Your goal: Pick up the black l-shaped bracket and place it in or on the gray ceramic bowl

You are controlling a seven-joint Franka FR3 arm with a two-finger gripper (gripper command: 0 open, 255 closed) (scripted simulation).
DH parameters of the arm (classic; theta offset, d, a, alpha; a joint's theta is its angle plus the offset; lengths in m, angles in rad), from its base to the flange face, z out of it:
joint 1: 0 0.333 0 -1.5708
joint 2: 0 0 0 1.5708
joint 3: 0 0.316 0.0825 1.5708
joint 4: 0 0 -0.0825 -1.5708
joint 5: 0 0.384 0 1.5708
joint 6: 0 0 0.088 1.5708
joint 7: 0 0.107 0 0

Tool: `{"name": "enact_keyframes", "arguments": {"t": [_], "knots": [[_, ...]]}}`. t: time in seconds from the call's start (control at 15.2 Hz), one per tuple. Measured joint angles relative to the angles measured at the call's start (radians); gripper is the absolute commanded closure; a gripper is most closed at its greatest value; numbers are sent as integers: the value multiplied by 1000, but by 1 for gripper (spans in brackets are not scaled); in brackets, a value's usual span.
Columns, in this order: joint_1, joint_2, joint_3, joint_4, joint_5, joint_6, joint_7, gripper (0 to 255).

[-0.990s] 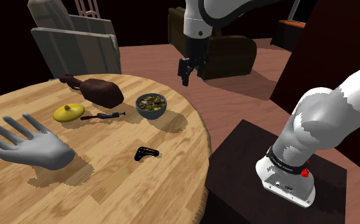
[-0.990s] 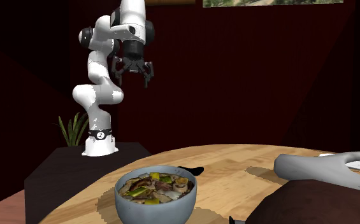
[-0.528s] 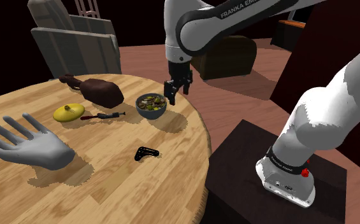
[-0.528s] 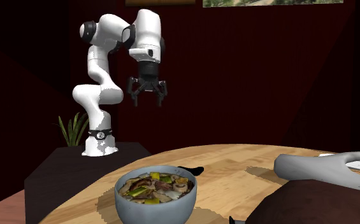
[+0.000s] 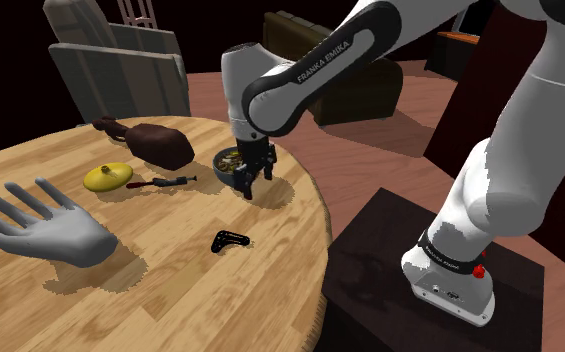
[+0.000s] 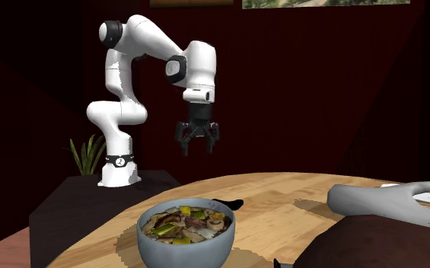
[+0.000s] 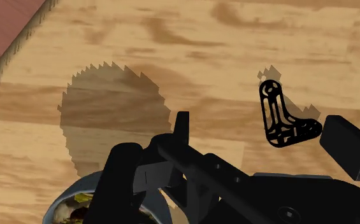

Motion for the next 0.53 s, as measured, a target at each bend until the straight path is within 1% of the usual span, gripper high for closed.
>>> {"name": "enact_keyframes", "arguments": {"t": [0.13,0.33,0.53], "knots": [[11,69,9,19,-16,34,10,0],[35,189,18,81,-50,68,33,0],[59,282,22,123,-76,96,47,0]]}}
